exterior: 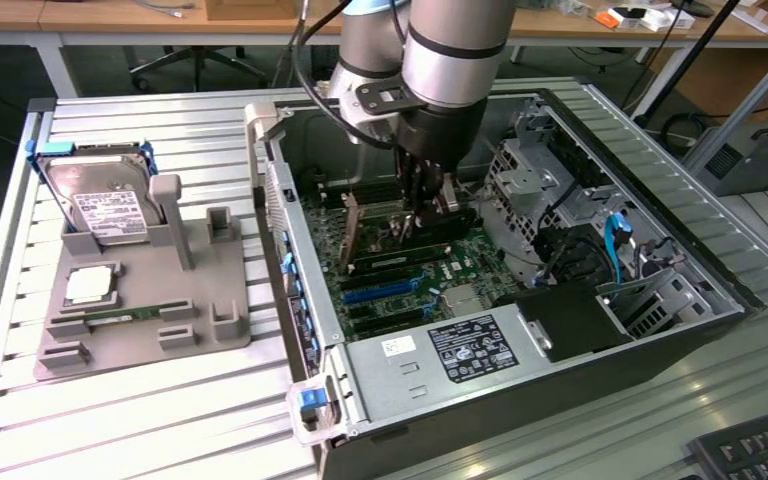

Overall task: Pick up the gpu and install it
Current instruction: 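Insert the gpu into the slot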

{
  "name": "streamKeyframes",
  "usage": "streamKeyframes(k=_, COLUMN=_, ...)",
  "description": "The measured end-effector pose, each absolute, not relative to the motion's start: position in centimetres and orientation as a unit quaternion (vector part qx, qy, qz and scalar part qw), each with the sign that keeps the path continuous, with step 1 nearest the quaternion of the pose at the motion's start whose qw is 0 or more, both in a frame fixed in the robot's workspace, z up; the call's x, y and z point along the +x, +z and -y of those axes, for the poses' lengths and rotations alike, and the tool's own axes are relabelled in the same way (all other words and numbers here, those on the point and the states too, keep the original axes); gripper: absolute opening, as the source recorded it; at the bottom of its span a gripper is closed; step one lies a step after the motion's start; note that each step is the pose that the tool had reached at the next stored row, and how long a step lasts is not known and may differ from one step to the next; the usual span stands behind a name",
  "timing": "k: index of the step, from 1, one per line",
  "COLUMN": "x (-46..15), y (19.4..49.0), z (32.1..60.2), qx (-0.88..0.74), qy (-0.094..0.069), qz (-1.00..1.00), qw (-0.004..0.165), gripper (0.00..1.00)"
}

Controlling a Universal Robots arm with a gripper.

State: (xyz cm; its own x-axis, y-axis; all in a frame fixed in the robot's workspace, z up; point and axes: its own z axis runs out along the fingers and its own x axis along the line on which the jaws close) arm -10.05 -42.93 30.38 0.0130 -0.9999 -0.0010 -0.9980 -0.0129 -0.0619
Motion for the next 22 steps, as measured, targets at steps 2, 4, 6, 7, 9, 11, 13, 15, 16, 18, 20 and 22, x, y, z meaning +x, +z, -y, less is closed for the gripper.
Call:
streamKeyframes(k=2, x=-10.2, y=30.3, z=43.1, qx=-0.711, qy=-0.021, qz=-0.702, qw=0.022, gripper=0.27)
streamKeyframes(k=4, x=-10.4, y=30.1, z=43.1, qx=-0.711, qy=-0.022, qz=-0.702, qw=0.022, gripper=0.27)
streamKeyframes(k=6, x=-10.6, y=29.9, z=43.3, qx=-0.711, qy=-0.023, qz=-0.703, qw=0.021, gripper=0.27)
streamKeyframes(k=7, x=-10.7, y=29.8, z=43.3, qx=-0.71, qy=-0.023, qz=-0.703, qw=0.021, gripper=0.27)
streamKeyframes(k=9, x=-11.0, y=29.5, z=43.3, qx=-0.71, qy=-0.024, qz=-0.704, qw=0.02, gripper=0.27)
streamKeyframes(k=11, x=-11.1, y=29.4, z=43.4, qx=-0.709, qy=-0.025, qz=-0.704, qw=0.019, gripper=0.27)
streamKeyframes(k=13, x=-11.2, y=29.1, z=43.6, qx=-0.708, qy=-0.027, qz=-0.705, qw=0.017, gripper=0.27)
streamKeyframes(k=15, x=-11.2, y=28.9, z=43.6, qx=-0.707, qy=-0.03, qz=-0.707, qw=0.014, gripper=0.27)
streamKeyframes(k=16, x=-11.2, y=28.8, z=43.6, qx=-0.705, qy=-0.031, qz=-0.708, qw=0.013, gripper=0.27)
streamKeyframes(k=18, x=-11.2, y=28.6, z=43.7, qx=-0.701, qy=-0.033, qz=-0.712, qw=0.01, gripper=0.27)
streamKeyframes(k=20, x=-11.4, y=28.5, z=43.8, qx=-0.701, qy=-0.034, qz=-0.713, qw=0.01, gripper=0.27)
streamKeyframes(k=22, x=-11.6, y=28.4, z=43.9, qx=-0.701, qy=-0.034, qz=-0.713, qw=0.009, gripper=0.27)
